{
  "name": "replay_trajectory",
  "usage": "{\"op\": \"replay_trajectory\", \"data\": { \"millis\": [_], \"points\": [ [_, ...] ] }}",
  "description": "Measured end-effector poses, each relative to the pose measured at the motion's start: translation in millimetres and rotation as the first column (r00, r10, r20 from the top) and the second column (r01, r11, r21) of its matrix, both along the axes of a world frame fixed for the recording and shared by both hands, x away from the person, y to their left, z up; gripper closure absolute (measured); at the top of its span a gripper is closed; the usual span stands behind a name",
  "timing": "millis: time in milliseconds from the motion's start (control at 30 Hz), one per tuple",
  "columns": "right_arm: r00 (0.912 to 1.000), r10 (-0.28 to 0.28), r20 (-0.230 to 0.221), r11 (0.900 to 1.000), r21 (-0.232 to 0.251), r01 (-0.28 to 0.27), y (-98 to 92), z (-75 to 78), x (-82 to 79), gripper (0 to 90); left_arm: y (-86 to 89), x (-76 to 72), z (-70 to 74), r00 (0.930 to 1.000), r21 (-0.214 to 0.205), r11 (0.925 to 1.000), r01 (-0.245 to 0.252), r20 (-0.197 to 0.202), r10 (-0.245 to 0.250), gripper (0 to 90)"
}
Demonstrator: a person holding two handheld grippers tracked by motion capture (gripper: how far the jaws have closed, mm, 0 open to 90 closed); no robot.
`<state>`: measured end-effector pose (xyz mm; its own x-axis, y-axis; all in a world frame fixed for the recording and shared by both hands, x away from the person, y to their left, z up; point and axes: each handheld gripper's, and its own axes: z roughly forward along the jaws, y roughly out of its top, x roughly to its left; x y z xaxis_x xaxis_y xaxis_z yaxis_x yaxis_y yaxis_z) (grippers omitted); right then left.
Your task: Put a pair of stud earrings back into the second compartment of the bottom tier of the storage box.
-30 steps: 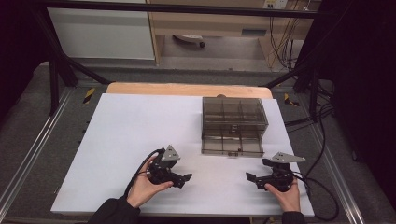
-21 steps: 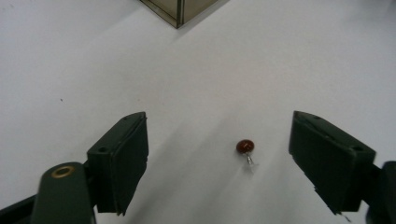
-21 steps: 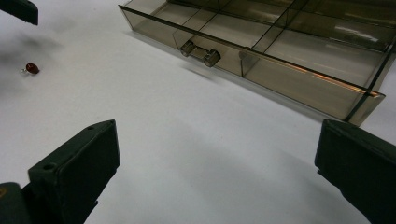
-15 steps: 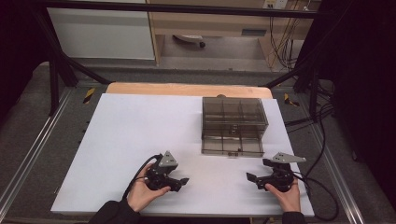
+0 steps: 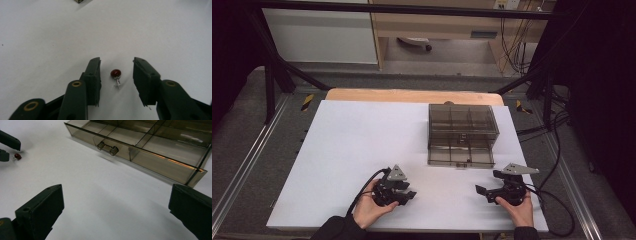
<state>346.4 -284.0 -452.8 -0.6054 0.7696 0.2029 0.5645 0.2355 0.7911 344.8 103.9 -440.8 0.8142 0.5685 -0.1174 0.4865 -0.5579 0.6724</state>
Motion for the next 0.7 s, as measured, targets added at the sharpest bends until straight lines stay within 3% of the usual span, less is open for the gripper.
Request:
{"op": "replay_trajectory", "data": {
  "millis": [300, 700],
  "points": [
    [1.0000, -0.001, 0.001, 1.0000, 0.001, 0.001, -0.2, 0.1, 0.0, 0.8, -5.0, -0.1, -2.2, 1.0000, 0.021, 0.9998, -0.005, 0.007, 0.005, 71.8],
    [1.0000, 0.001, 0.000, 1.0000, -0.002, -0.001, -0.1, -0.1, 0.1, 0.8, -5.1, 0.4, -3.6, 0.9999, 0.037, 0.9992, -0.014, 0.009, 0.014, 79.4]
  ]
}}
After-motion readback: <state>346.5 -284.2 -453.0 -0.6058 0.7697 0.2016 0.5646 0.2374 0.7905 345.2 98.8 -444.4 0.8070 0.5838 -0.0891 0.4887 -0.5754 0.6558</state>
